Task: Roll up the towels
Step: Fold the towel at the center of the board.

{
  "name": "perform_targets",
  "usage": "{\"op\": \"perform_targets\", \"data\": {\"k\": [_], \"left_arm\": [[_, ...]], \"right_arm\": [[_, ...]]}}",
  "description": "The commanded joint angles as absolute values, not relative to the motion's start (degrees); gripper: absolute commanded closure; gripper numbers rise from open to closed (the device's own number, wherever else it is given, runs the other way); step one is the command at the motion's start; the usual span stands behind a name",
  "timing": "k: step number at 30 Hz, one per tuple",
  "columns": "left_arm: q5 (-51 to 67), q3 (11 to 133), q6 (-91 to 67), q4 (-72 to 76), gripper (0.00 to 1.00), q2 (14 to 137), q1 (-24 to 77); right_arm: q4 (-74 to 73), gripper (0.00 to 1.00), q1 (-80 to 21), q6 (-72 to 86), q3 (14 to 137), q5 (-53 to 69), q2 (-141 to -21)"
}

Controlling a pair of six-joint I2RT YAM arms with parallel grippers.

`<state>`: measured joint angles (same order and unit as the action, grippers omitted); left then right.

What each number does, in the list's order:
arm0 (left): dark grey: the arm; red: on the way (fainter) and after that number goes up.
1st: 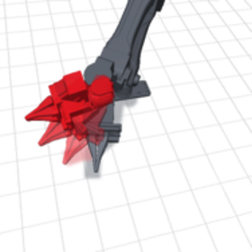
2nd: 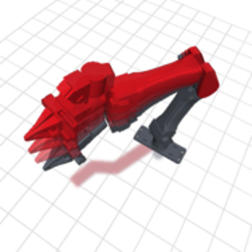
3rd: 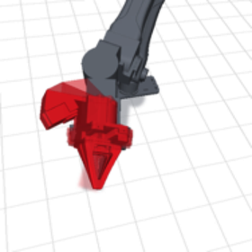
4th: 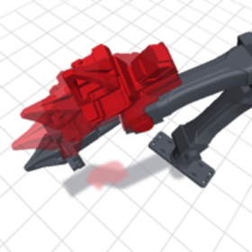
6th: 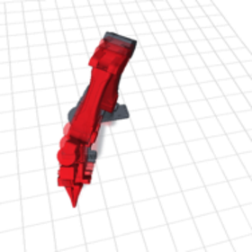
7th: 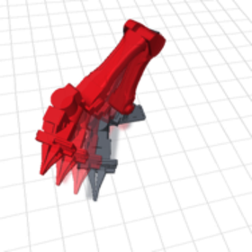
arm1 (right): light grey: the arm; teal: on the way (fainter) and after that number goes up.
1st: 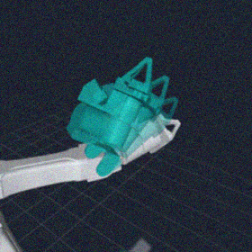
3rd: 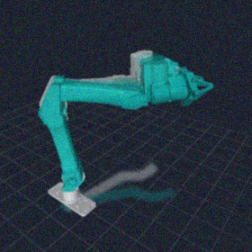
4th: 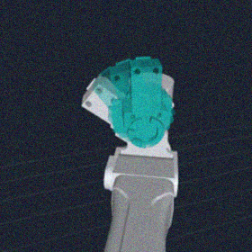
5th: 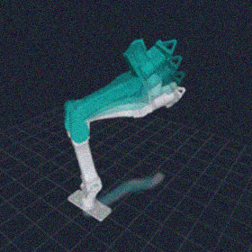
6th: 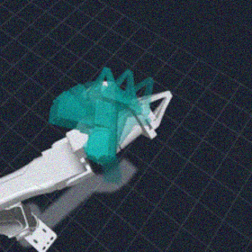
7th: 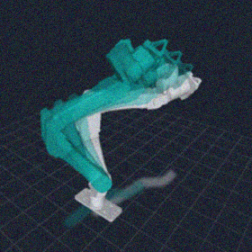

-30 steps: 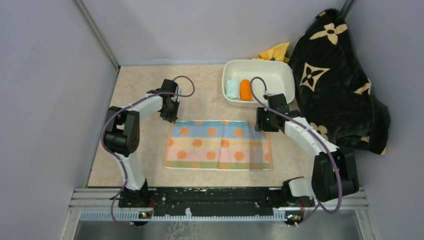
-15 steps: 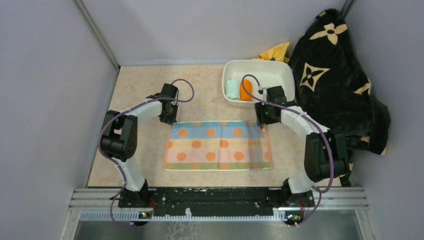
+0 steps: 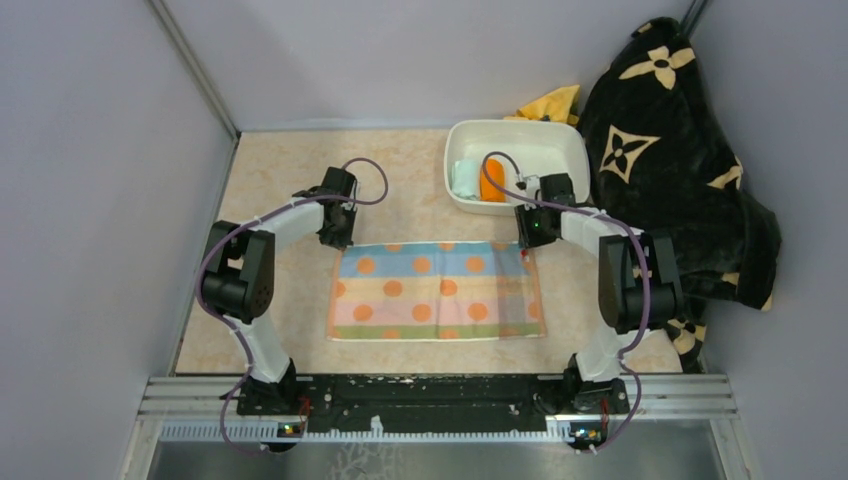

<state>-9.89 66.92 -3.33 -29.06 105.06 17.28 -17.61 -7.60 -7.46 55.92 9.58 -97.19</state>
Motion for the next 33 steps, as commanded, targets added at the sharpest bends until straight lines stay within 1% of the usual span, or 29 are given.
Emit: {"op": "perform_targets", "data": {"k": [1,4,10,12,16,22,26,29,33], "left_arm": [[-9.84,64.07,-3.34,-31.9,0.97,107.61,16.9],[-10.01,64.24,-3.34,-32.04,0.98,107.86,16.88],[-10.28,64.22,-3.43,-32.0,0.98,107.93,16.87],[-10.2,64.09,-3.42,-32.03,0.98,107.89,16.87],[-9.74,64.39,-3.52,-31.95,0.98,108.04,16.8],[-9.73,64.41,-3.47,-31.77,0.99,107.57,16.66],[-9.33,64.26,-3.74,-31.55,1.0,106.97,16.27],[-9.23,64.32,-4.02,-31.58,1.0,106.71,16.16],[-9.18,64.25,-4.16,-31.64,1.0,106.75,16.12]], "right_arm": [[-13.49,0.67,-6.55,-8.75,55.56,11.23,-97.79],[-13.36,0.66,-6.14,-8.55,54.89,9.16,-98.16],[-13.17,0.61,-5.01,-8.44,54.4,7.83,-98.44],[-13.1,0.61,-5.01,-8.62,54.37,7.75,-98.64],[-14.45,0.65,-4.99,-9.48,55.04,11.38,-100.32],[-17.73,0.76,-5.1,-9.92,56.25,15.18,-102.53],[-18.98,0.76,-5.45,-9.63,56.45,17.25,-102.44],[-20.52,0.73,-6.7,-10.31,56.34,15.69,-102.8],[-21.95,0.73,-8.3,-10.39,56.06,11.87,-103.79]]}}
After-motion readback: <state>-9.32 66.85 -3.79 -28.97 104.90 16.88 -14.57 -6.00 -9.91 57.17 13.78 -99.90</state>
